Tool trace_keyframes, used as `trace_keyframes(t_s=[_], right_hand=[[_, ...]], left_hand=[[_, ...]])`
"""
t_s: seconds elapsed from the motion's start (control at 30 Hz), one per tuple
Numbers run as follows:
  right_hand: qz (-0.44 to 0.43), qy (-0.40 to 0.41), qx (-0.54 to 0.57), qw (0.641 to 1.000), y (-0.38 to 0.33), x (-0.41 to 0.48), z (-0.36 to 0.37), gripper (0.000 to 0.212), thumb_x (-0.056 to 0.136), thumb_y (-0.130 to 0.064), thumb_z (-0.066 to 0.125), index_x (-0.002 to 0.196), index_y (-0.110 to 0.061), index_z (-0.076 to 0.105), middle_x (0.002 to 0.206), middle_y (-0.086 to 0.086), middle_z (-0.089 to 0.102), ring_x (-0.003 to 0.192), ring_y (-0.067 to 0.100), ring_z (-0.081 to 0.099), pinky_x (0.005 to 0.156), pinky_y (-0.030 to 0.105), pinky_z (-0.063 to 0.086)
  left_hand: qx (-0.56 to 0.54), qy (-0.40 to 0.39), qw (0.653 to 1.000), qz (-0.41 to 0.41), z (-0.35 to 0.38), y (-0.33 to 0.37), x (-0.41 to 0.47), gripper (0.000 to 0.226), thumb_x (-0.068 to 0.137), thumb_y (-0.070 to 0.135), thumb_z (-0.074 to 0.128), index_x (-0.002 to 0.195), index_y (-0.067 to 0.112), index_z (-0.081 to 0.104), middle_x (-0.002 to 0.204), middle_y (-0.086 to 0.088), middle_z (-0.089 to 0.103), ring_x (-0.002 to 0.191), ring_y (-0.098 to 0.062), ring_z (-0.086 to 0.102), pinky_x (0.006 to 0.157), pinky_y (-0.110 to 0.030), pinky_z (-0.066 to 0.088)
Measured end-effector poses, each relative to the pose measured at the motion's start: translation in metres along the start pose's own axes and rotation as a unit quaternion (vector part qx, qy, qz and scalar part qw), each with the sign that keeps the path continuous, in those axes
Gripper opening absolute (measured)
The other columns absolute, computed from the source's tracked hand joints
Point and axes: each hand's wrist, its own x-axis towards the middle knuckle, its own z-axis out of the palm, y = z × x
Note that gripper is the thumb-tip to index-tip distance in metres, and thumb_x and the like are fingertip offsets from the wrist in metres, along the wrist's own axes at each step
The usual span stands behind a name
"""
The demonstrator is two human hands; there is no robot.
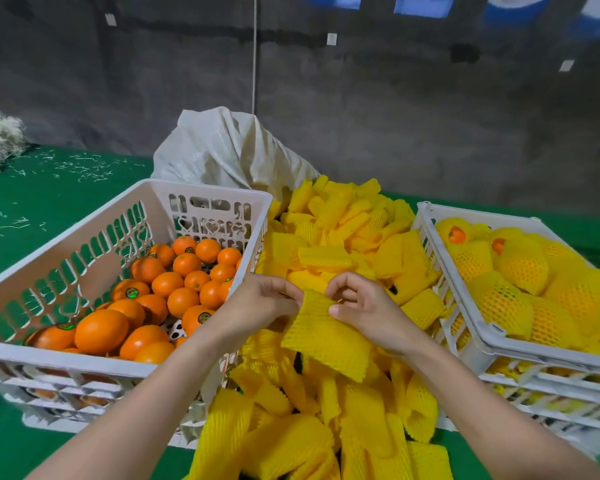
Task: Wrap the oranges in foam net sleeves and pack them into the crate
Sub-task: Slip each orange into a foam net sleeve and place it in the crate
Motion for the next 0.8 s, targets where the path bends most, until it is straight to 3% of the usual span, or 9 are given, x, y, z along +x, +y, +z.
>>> trace_keyframes(t_s=[0.13,0.27,0.37,0.43,0.5,0.6,0.73,0.8], right_hand=[[-0.010,0.026,-0.032,0.999,0.001,-0.002,0.000,0.030,0.085,0.010,0.056,0.084,-0.019,0.053,0.084,-0.005,0.053,0.074,-0.004,0.050,0.074,0.013,0.040],[-0.002,0.018,0.005,1.000,0.001,-0.004,0.000,0.026,0.086,0.009,0.056,0.088,-0.017,0.055,0.083,-0.001,0.056,0.075,0.002,0.053,0.073,0.016,0.041],[0.028,0.025,0.059,0.998,0.000,-0.005,-0.003,0.024,0.087,0.007,0.055,0.091,-0.017,0.057,0.083,0.009,0.058,0.075,0.014,0.052,0.069,0.024,0.039],[0.045,0.018,0.073,0.996,0.000,-0.005,-0.004,0.022,0.088,0.003,0.056,0.095,-0.018,0.059,0.080,0.008,0.061,0.074,0.016,0.051,0.069,0.026,0.038],[0.067,0.005,0.112,0.991,0.002,-0.006,-0.002,0.021,0.088,0.001,0.056,0.098,-0.017,0.062,0.078,0.006,0.064,0.073,0.014,0.056,0.072,0.024,0.043],[0.111,-0.003,0.214,0.971,0.002,-0.004,-0.001,0.020,0.088,0.003,0.054,0.096,-0.011,0.066,0.080,0.006,0.070,0.074,0.012,0.067,0.071,0.020,0.053],[0.097,-0.001,0.152,0.983,-0.001,-0.003,0.006,0.018,0.088,0.002,0.057,0.089,-0.013,0.067,0.074,0.002,0.069,0.065,0.005,0.065,0.063,0.017,0.052],[0.096,-0.003,0.143,0.985,-0.003,-0.003,0.008,0.019,0.087,0.003,0.058,0.087,-0.013,0.067,0.069,-0.001,0.069,0.062,0.002,0.064,0.060,0.015,0.050]], left_hand=[[0.072,0.021,0.994,0.080,0.010,-0.004,0.004,0.011,0.080,0.002,0.071,0.087,0.010,0.074,0.085,-0.026,0.068,0.074,-0.031,0.061,0.077,-0.043,0.053],[0.123,0.048,0.979,0.156,0.019,-0.007,0.003,0.025,0.072,0.024,0.075,0.093,0.011,0.077,0.091,-0.004,0.075,0.083,-0.020,0.070,0.074,-0.045,0.057],[0.148,0.055,0.967,0.202,0.023,-0.014,0.004,0.024,0.079,0.006,0.074,0.098,0.021,0.076,0.093,0.001,0.075,0.086,-0.019,0.070,0.072,-0.042,0.058],[0.185,0.064,0.956,0.218,0.023,-0.018,0.006,0.018,0.080,-0.001,0.072,0.090,0.013,0.077,0.085,-0.005,0.074,0.081,-0.025,0.069,0.068,-0.045,0.057],[0.213,0.062,0.947,0.234,0.021,-0.020,0.005,0.006,0.080,0.002,0.073,0.085,0.003,0.076,0.081,-0.015,0.071,0.076,-0.029,0.066,0.067,-0.047,0.055],[0.221,0.062,0.929,0.289,0.020,-0.018,-0.001,0.013,0.080,0.010,0.075,0.092,0.006,0.077,0.089,-0.006,0.073,0.081,-0.016,0.067,0.068,-0.037,0.055],[0.205,0.076,0.945,0.245,0.018,-0.013,-0.006,0.013,0.079,0.014,0.075,0.086,0.004,0.075,0.089,-0.006,0.071,0.079,-0.017,0.064,0.070,-0.040,0.052],[0.226,0.083,0.936,0.257,0.018,-0.012,-0.010,0.011,0.078,0.011,0.075,0.084,0.001,0.075,0.087,-0.008,0.070,0.078,-0.020,0.063,0.069,-0.041,0.050]])
